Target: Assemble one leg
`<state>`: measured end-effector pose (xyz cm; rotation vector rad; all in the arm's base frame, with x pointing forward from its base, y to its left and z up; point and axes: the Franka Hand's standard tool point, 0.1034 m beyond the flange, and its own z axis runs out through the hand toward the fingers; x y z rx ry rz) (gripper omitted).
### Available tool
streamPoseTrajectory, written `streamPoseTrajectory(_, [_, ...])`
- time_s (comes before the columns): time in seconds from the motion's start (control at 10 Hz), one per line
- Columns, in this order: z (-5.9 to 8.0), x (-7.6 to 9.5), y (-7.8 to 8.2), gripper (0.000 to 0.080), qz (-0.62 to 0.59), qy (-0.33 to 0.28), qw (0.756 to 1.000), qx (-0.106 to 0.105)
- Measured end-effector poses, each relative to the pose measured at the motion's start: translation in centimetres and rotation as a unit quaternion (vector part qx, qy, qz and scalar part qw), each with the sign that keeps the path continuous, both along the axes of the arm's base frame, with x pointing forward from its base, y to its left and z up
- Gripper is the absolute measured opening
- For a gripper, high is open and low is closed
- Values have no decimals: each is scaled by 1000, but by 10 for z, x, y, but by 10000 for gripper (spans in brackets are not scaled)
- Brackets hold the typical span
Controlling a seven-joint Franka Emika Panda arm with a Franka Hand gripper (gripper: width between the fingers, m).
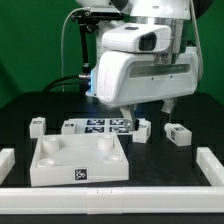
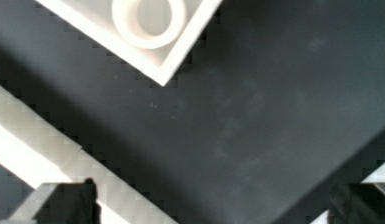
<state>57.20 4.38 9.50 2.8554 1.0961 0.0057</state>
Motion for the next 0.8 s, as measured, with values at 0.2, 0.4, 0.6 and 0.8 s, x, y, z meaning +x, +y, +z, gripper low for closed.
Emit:
streamPoseTrajectory(0.2, [-1, 0, -2, 650, -9, -3, 1000, -14])
streamPoseTrajectory(0.4, [-1, 0, -1, 650, -9, -3, 1000, -13])
streamPoseTrajectory(0.6, [-1, 0, -1, 650, -9, -3, 1000, -13])
streamPoseTrajectory(0.8, [-1, 0, -1, 650, -9, -3, 1000, -13])
